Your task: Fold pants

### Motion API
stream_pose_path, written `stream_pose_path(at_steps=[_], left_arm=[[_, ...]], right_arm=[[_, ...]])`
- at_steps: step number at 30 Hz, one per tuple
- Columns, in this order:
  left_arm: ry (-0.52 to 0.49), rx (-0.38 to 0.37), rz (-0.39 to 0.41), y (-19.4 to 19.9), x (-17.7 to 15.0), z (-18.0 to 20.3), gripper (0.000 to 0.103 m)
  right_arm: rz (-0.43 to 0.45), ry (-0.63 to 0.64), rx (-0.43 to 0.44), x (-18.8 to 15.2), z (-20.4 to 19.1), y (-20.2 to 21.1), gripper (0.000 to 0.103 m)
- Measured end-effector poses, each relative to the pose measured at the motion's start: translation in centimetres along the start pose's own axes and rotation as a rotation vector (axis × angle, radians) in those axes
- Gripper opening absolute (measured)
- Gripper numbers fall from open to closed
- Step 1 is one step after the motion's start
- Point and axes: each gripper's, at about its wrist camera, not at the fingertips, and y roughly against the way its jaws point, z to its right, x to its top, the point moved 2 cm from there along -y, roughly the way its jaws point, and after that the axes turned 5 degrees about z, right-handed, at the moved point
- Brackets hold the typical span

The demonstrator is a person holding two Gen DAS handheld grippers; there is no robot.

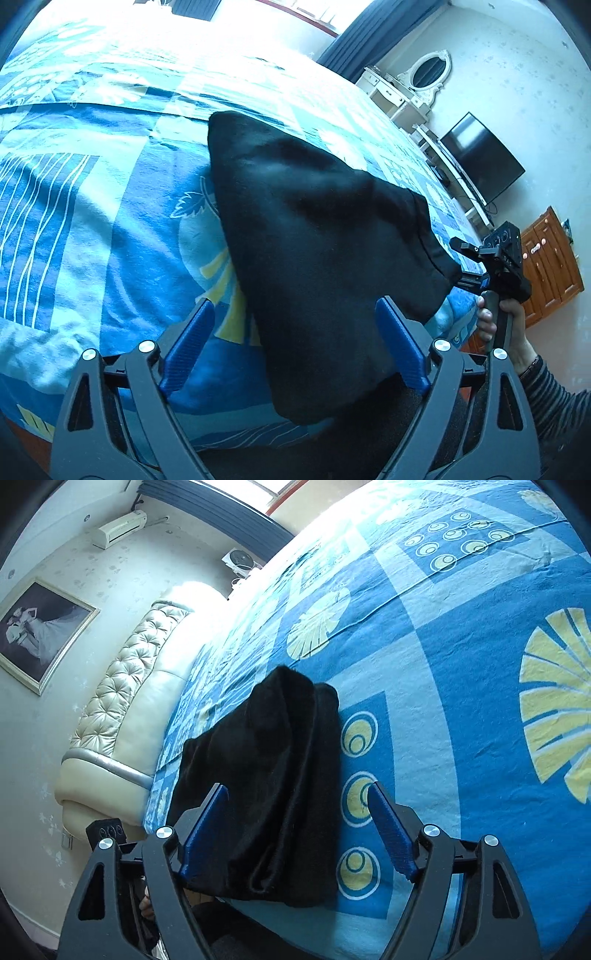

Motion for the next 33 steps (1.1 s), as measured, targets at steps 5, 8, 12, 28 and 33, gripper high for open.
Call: stream_pose_path(at_steps=[5, 8, 12, 28, 33], left_arm=[[0.101, -0.061, -0.003, -2.6, 4.2, -3.0, 0.089], [0.1, -0.068, -0.028, -5.1, 6.5, -3.5, 0.089], [0.081, -0.08, -0.06, -7.6, 8.2, -3.6, 0.09], [-0.145, 0.098, -0.092, -9.3, 9.3, -0.8, 0.034], [-0.194, 0.14, -0.04, -9.6, 12.1, -0.4, 0.032]], right_arm=[[-0.012, -0.065, 0.083, 3.4, 0.4, -3.5, 0.079], [-0.044, -0.054, 0.054, 4.3, 0.7, -6.1, 0.079], [-0.068, -0.052, 0.071, 4.4, 0.3, -8.3, 0.079], [-0.034, 0.161, -0.004, 3.9, -3.0, -8.2, 0.035], [0.026, 0.166, 0.02, 6.5, -3.7, -8.5, 0.035]])
